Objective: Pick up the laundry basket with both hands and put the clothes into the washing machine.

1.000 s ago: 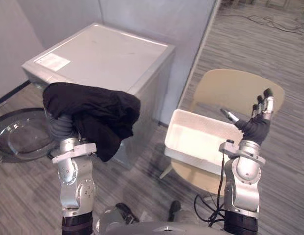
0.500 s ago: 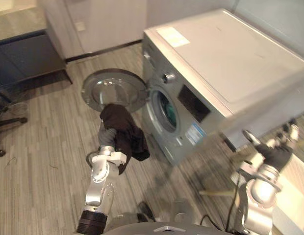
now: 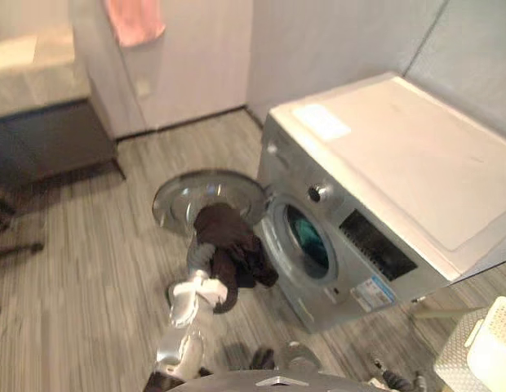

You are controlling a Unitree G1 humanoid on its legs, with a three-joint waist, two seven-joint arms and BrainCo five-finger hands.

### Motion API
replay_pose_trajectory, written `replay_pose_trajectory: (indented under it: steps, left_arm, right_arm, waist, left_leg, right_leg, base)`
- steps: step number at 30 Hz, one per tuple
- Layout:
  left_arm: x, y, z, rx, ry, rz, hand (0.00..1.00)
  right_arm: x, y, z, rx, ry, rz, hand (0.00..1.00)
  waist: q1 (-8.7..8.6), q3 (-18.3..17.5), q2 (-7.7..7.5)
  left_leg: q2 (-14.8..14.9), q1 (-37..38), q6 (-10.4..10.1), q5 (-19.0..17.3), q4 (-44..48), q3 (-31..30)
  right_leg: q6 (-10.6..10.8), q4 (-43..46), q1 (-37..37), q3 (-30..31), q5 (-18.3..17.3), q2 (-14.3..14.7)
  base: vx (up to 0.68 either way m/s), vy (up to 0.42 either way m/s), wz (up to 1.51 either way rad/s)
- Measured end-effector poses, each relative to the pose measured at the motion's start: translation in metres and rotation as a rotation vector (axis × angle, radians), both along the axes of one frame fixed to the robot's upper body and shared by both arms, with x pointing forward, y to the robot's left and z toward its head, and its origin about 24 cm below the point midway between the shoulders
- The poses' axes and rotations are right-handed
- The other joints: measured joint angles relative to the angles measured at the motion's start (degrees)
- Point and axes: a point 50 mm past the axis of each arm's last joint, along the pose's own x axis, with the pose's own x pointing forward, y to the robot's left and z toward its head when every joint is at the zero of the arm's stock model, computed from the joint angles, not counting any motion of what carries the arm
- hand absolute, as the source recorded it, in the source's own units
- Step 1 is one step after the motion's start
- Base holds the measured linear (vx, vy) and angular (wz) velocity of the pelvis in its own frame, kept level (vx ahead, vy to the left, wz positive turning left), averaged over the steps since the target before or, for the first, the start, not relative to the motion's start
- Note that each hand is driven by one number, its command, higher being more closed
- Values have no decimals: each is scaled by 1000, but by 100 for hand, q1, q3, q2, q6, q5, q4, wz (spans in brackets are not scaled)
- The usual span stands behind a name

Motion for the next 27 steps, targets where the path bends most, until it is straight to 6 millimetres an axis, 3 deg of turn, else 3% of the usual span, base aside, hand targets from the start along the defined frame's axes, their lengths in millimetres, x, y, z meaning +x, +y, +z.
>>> replay_pose_trajectory:
  steps: [3,4,5,6,7,8,9,10,11,12,13,14,15,16,17,19,23,25,27]
  left_arm:
    - [-13,-2,-19,7,85,-24,100]
    - [-14,-3,-21,9,96,-34,100]
    - [-16,-5,-26,14,116,-52,100]
    - [-17,-8,-30,19,132,-69,100]
    - [-18,-9,-33,20,141,-75,100]
    - [-17,-8,-37,28,152,-70,100]
    - [-12,1,-52,60,217,-38,100]
    - [-9,-1,-56,70,240,-40,100]
    - [-5,-2,-61,87,263,-49,100]
    - [2,-6,-61,95,261,-63,100]
    - [4,-8,-61,93,263,-59,100]
    - [17,-9,-57,102,245,-61,100]
    - [24,-10,-55,114,236,-62,100]
    - [38,-16,-49,139,211,-85,100]
    - [50,-12,-45,173,202,-77,100]
    - [79,-8,-29,219,165,-49,100]
    - [119,4,-2,251,122,28,100]
    - [142,8,20,228,92,82,100]
    - [170,4,70,143,-26,138,100]
  right_arm:
    - [32,35,-1,81,-73,213,0]
    - [39,43,1,91,-90,263,0]
    - [52,55,5,106,-125,339,0]
    - [59,65,9,91,-143,432,0]
    - [63,69,12,79,-161,477,0]
    - [78,74,19,41,-210,561,0]
    - [83,93,14,83,-193,648,0]
    - [81,97,12,93,-187,670,0]
    - [81,104,8,110,-175,711,0]
    - [86,106,6,113,-169,729,0]
    - [90,107,5,112,-165,737,0]
    - [106,110,10,100,-202,752,0]
    - [114,112,12,102,-223,755,0]
    - [132,109,19,80,-260,779,0]
    - [141,112,21,81,-269,787,0]
    - [159,116,31,60,-311,823,0]
    - [175,117,41,43,-362,832,0]
    - [180,120,46,39,-389,829,0]
    - [185,124,59,25,-458,844,0]
  waist:
    - [211,-34,-17]
    - [215,-34,-16]
    - [278,-28,4]
    - [379,-29,28]
    - [418,-1,199]
    - [451,-51,559]
    - [406,46,286]
    - [341,113,171]
    - [318,279,-114]
    - [347,390,-253]
    - [322,476,-246]
    - [247,842,-304]
    - [232,1011,-327]
    - [225,1260,-1]
    - [201,1429,-109]
    - [228,1729,-144]
    - [29,2017,-44]
    - [-28,2036,-59]
    - [-18,2275,-79]
  left_leg:
    - [781,-341,-124,-2,-717,-80]
    - [793,-417,-177,-4,-1108,-211]
    - [688,-518,-428,-16,-2083,-476]
    - [357,-526,-723,54,-3447,-902]
    - [144,-475,-906,142,-4373,-1279]
    - [-41,-425,-1892,853,-5867,-2056]
    - [-298,-240,-1901,1088,-5992,-1735]
    - [-433,-170,-1763,1224,-6082,-1583]
    - [-642,-263,-1721,1214,-5869,-1501]
    - [-746,-505,-1624,1156,-5493,-1556]
    - [-732,-642,-1527,1093,-5219,-1565]
    - [-585,-1098,-1442,938,-4373,-1536]
    - [-677,-1178,-1429,685,-4392,-1609]
    - [-778,-1178,-1242,675,-5364,-1658]
    - [-782,-1122,-1198,631,-5341,-1217]
    - [-822,-1129,-1079,543,-5337,-696]
    - [-710,-1250,-1037,399,-5026,-602]
    - [-640,-1580,-1014,306,-4753,-609]
    - [-443,-2076,-1025,200,-4184,-774]
  right_leg:
    - [270,-420,116,1262,186,-71]
    - [335,-479,111,1545,231,-104]
    - [462,-606,55,2042,317,-162]
    - [565,-637,-148,2478,308,-229]
    - [687,-652,-291,2651,323,-187]
    - [911,-519,-643,2990,339,4]
    - [1108,-295,-970,3365,356,-85]
    - [1179,-316,-1013,3469,428,-79]
    - [1231,-342,-1182,3710,757,-6]
    - [1039,-511,-1430,3821,892,9]
    - [1032,-630,-1460,3931,1062,7]
    - [1014,-839,-1467,4182,1349,-19]
    - [1016,-852,-1540,4285,1379,-58]
    - [1068,-927,-1850,4236,1622,96]
    - [1065,-985,-1973,4110,1657,-10]
    - [963,-1087,-2298,3346,2073,-135]
    - [898,-1380,-2440,3515,2721,-94]
    - [943,-1425,-2636,3491,2844,-117]
    - [973,-1382,-2794,3371,2815,-147]
  base:
    - [306,366,-194]
    - [273,378,-184]
    - [255,468,-187]
    - [248,517,-195]
    - [213,620,-221]
    - [230,628,-213]
    - [253,552,-180]
    - [290,373,-118]
    - [257,177,-100]
    - [209,160,-120]
    - [142,167,-133]
    - [67,182,-100]
    - [-9,295,-161]
    - [-87,264,-156]
    - [-91,286,-176]
    - [-30,206,-118]
    - [-18,148,-64]
    - [-41,77,-3]
    - [-114,23,31]
